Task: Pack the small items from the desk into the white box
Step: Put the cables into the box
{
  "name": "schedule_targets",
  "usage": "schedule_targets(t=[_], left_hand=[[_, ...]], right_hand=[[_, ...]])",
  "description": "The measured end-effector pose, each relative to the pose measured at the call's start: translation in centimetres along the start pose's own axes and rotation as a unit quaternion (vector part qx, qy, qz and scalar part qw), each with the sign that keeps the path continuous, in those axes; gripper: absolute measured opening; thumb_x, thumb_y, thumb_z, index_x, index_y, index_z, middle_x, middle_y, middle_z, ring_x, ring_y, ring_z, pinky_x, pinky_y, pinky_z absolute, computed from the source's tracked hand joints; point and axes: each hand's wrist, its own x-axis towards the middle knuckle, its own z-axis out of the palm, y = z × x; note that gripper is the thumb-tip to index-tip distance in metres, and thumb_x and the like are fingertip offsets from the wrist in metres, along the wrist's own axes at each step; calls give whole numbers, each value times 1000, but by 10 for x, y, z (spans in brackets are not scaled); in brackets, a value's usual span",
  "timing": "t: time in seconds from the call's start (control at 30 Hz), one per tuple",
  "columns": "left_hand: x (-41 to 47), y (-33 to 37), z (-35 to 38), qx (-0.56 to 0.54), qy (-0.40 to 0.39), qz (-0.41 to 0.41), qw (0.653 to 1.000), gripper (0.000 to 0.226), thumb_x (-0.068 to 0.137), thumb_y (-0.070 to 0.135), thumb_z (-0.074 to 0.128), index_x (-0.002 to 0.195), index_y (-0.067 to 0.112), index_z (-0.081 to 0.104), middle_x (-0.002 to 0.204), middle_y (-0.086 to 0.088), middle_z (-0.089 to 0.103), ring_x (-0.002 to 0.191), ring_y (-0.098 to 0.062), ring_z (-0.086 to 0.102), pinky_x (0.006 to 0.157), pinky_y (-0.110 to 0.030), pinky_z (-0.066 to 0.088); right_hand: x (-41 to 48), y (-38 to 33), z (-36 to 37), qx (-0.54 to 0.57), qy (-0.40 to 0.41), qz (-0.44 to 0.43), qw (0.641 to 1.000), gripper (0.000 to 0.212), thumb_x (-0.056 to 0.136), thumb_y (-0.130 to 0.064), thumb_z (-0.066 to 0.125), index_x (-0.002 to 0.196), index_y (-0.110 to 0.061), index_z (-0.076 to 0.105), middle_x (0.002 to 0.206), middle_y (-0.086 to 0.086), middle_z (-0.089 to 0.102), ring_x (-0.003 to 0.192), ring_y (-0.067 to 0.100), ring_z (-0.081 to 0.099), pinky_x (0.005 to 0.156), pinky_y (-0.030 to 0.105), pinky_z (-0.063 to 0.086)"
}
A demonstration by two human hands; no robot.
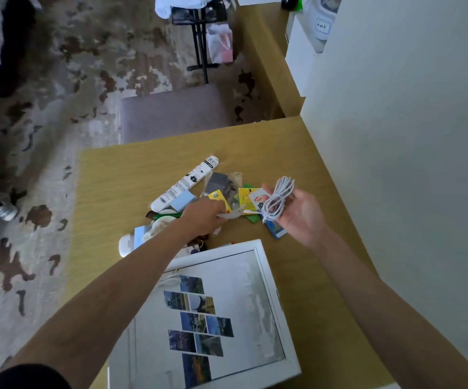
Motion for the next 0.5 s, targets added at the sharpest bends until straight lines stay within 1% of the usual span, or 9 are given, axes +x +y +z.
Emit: schedule_targets(t=[0.07,0.13,0.2,0.23,0.3,0.37,0.43,0.47,0.5], left_hand=[[-10,-5,-7,-135,39,-29,990,20,91,32,57,101,15,61,96,-6,65,81,-23,59,65,-33,45],[-24,-10,-14,-264,82,-56,959,13,89,32,61,95,21,61,88,5,62,62,-11,52,56,-27,38],[-43,-16,-21,-356,117,-69,925,4,87,30,62,87,30,59,81,13,58,56,0,48,56,-23,36],[-54,-18,-24,-388,139,-66,909,10,86,26,63,83,33,58,78,15,58,54,3,47,58,-23,37],[-78,-22,-30,-440,184,-64,877,22,84,15,65,77,34,57,74,15,58,54,5,49,59,-23,38],[-104,-28,-35,-495,215,-67,839,24,84,4,65,76,26,58,70,9,58,58,1,51,57,-20,41],[-131,-35,-40,-539,233,-69,806,22,84,-1,63,77,19,58,67,4,57,56,0,52,54,-15,43],[-145,-38,-41,-553,244,-69,793,22,85,-3,61,77,17,57,66,1,57,54,2,52,53,-13,43],[-159,-42,-42,-565,256,-69,781,22,87,-4,59,78,16,56,66,-1,56,52,3,52,52,-12,43]], right_hand=[[-6,3,8,17,-16,9,1000,31,101,-35,41,101,-10,60,105,20,70,88,27,67,80,37,52],[-12,9,17,11,-49,30,998,44,97,-51,42,101,-11,59,106,18,67,78,22,66,77,33,51],[-18,17,27,-32,-72,54,995,49,92,-58,47,106,-12,59,103,14,67,72,19,62,74,33,52],[-22,21,32,-62,-82,65,993,48,89,-57,52,110,-14,59,101,12,68,73,18,60,77,36,51],[-28,32,44,-116,-107,80,984,42,87,-41,63,119,-15,57,100,9,68,73,17,57,86,42,50],[-34,45,58,-161,-134,79,975,45,83,-19,66,127,-14,54,98,8,68,68,16,56,80,43,54],[-41,61,72,-243,-160,52,955,51,82,-5,64,130,-14,52,98,9,67,65,15,57,69,38,55],[-45,69,78,-299,-174,33,938,52,82,1,63,131,-15,52,98,8,67,65,15,57,67,36,54],[-50,78,83,-365,-189,12,911,53,84,5,62,131,-17,51,98,7,66,67,16,59,67,34,54]])
